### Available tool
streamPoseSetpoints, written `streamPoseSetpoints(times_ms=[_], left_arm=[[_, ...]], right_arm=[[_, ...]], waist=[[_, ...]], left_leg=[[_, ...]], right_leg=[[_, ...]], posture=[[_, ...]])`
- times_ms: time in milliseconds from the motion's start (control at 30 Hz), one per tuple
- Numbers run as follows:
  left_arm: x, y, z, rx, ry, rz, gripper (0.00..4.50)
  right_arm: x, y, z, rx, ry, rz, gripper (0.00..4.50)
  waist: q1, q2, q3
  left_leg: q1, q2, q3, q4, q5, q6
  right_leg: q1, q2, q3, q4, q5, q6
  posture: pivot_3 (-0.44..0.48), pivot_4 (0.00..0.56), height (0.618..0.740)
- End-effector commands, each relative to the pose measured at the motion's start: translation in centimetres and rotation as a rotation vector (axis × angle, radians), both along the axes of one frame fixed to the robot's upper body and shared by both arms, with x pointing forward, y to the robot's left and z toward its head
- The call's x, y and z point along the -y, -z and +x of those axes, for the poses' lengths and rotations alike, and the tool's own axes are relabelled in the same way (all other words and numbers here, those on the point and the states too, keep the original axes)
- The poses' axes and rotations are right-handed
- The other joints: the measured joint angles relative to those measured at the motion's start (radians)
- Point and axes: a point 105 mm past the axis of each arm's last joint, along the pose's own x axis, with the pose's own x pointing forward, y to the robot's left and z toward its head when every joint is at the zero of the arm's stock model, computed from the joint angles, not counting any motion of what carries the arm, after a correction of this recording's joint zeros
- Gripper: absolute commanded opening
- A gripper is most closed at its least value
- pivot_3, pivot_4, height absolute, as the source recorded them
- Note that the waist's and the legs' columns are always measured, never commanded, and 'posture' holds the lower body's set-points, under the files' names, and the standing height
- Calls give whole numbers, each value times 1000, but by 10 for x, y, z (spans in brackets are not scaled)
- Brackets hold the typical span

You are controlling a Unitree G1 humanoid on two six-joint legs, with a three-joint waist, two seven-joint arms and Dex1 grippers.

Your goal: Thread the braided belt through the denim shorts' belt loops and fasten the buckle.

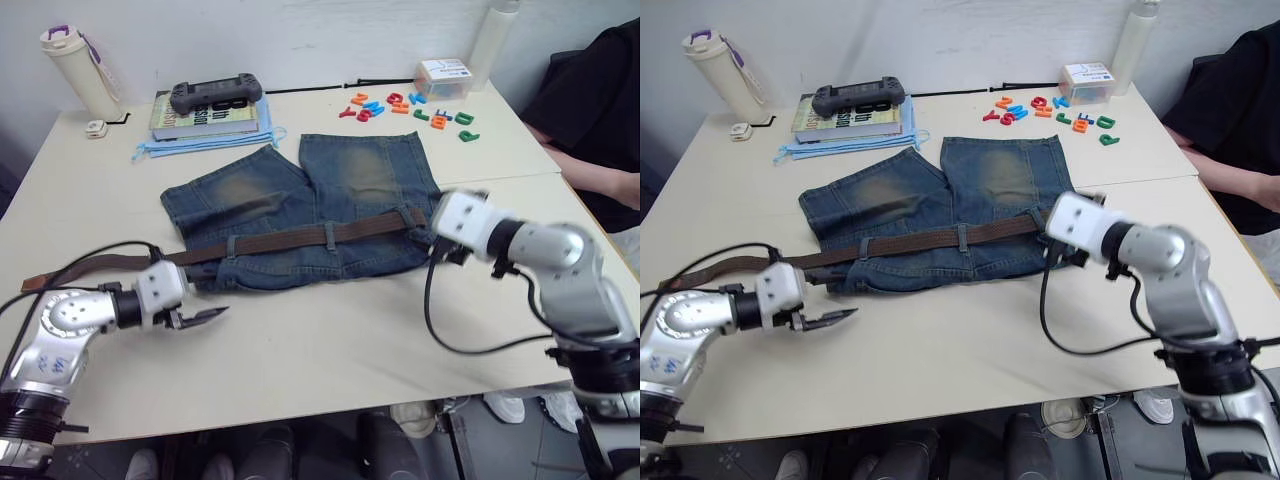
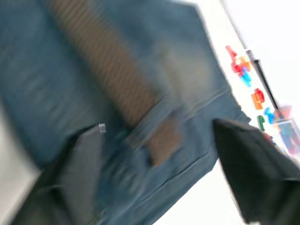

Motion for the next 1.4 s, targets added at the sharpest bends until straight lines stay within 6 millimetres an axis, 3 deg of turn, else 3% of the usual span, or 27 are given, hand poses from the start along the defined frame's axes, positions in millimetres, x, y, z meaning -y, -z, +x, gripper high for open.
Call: streamPoseSetpoints(times_ms=[33,200,300,400,500,800,900,933,1033,1100,1200,1333,1400], left_arm=[[-12,-28,12,-58,-51,-146,3408],[-36,-25,42,-173,-158,-229,3408],[-41,-26,57,-218,-178,-266,3408],[-37,-26,68,-272,-176,-294,3408],[-31,-22,75,-307,-174,-307,3408],[-3,12,75,-485,-106,-301,3408],[4,18,74,-477,-70,-269,3408],[5,19,74,-464,-66,-256,3152],[6,15,77,-421,-60,-270,2124],[6,9,81,-374,-69,-275,1035],[5,-4,87,-301,-86,-293,329],[4,-41,91,-48,-67,-276,244],[6,-50,83,87,-24,-201,244]], right_arm=[[3,-10,8,-98,16,131,3963],[1,14,36,-354,88,306,3963],[-7,20,48,-444,72,375,3963],[-12,26,56,-543,40,440,3963],[-12,35,62,-608,43,460,3963],[-20,52,67,-738,2,487,3963],[-17,56,68,-734,13,473,3058],[-16,56,68,-728,18,474,2628],[-15,52,71,-690,17,465,1202],[-14,46,73,-657,19,476,213],[-15,33,75,-591,-3,485,161],[-20,-6,61,-372,-115,398,161],[-22,-20,45,-237,-168,311,161]], waist=[[1,0,0],[-4,0,0],[-7,0,0],[-8,-1,0],[-13,-1,0],[-33,-1,-1],[-32,-1,-1],[-32,-1,-1],[-32,-1,-1],[-31,-1,-1],[-31,-1,-1],[-30,-2,-1],[-29,-1,-1]], left_leg=[[0,0,0,0,0,0],[0,-1,1,0,0,0],[-3,-1,3,0,0,0],[-18,-1,3,10,0,-2],[-24,-4,6,14,0,-1],[-26,-3,5,16,0,-1],[-26,-3,5,17,0,-1],[-26,-3,5,18,0,-1],[-26,-3,5,19,0,-2],[-27,-3,5,20,0,-2],[-27,-3,5,22,-1,-2],[-28,-3,4,25,-1,-2],[-31,-3,3,27,-1,-3]], right_leg=[[0,0,0,0,0,0],[-1,0,0,0,0,0],[-6,0,0,4,0,0],[-21,0,-1,13,0,0],[-27,-2,-3,16,0,0],[-28,-2,-4,18,1,0],[-28,-2,-3,19,1,0],[-28,-2,-3,20,1,0],[-28,-2,-3,21,1,0],[-28,-2,-3,22,1,0],[-28,-2,-3,23,1,0],[-29,-2,-3,25,1,1],[-31,-2,-4,26,1,1]], posture=[[0,150,738],[0,150,738],[0,150,738],[0,150,738],[0,150,738],[0,150,738],[0,150,738],[0,150,738],[0,150,738],[0,150,738],[0,150,738],[0,150,738],[0,150,738]])
